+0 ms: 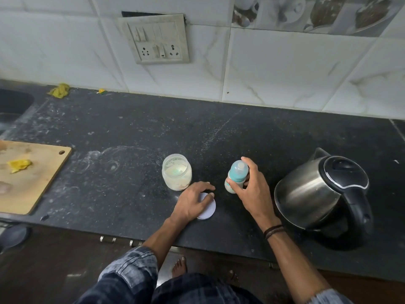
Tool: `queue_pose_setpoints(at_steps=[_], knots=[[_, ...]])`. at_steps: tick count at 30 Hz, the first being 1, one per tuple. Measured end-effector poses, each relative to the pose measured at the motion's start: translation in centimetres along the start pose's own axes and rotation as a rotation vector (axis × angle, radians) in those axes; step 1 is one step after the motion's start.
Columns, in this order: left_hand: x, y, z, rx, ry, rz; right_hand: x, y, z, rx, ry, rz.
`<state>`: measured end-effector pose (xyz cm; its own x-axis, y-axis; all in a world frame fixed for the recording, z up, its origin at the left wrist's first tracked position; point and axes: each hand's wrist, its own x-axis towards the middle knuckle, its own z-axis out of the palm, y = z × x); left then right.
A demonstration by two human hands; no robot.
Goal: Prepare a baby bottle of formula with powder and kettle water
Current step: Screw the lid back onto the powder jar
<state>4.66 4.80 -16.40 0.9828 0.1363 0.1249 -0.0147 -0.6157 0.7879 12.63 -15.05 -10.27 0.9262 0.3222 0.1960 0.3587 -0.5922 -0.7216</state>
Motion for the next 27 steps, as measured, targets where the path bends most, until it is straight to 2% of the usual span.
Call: queue_pose_setpoints(at_steps=[9, 13, 15, 21, 27], knots=[[0.0, 0.3, 0.0, -0.021, -0.010, -0.043, -1.2, -0.1, 0.0, 0.148, 0.079, 0.123], [-0.1, 0.4, -0.2, -0.072, -0.014, -0.079, -3.4, -0.6, 0.6, 0.162, 0.250, 0.084], [-0.4, 0.5, -0.5, -0.106, 0.002, -0.086, -4.5, -0.8, 0.9, 0.151, 0.272, 0.023], [-2.6, 0.6, -1.4, -0.100, 0.074, -0.031, -6.0, -0.8, 2.3, 0.107, 0.165, -0.076], [-4.6, 0.8, -2.7, -0.021, 0.234, -0.002, -6.6, -1.5, 3.8, 0.052, -0.064, -0.103]])
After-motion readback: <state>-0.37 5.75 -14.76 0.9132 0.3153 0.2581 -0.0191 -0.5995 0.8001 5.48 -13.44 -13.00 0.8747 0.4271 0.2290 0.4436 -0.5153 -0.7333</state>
